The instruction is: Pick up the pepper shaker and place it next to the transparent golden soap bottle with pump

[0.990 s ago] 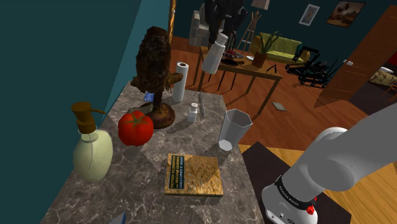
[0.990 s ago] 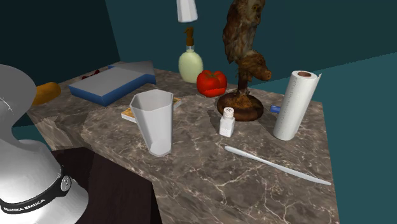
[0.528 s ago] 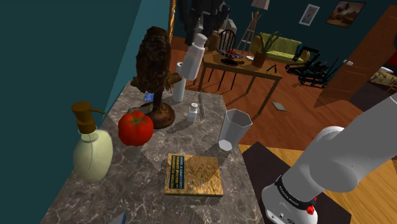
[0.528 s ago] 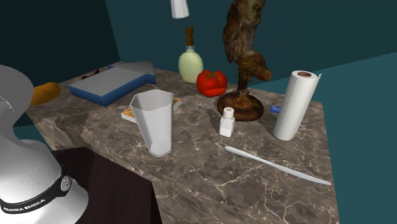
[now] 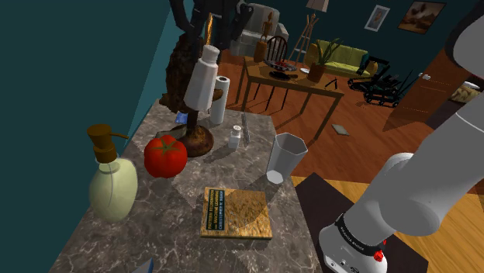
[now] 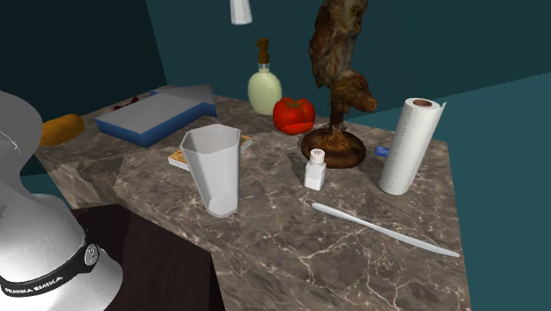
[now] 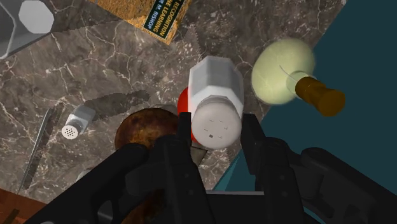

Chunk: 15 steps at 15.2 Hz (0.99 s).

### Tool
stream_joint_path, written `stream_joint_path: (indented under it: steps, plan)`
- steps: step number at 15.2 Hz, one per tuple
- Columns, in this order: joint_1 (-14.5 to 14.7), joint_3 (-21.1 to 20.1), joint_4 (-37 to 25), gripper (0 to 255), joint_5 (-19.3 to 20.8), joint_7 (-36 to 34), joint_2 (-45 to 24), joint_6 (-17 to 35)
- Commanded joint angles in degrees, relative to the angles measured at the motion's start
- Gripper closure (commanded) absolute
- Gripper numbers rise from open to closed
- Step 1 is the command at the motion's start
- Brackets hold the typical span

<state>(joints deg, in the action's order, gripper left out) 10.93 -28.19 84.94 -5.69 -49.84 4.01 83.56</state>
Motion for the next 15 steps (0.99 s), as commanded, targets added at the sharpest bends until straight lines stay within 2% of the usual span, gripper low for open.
stream_joint_path:
  steps: [1,15]
  plan:
    - [0.1,-0.1,2.1,255,-0.3,0.0,0.6,1.7]
    - [0.0,0.4,16.8,255,-2.0,2.0,4.2,13.0]
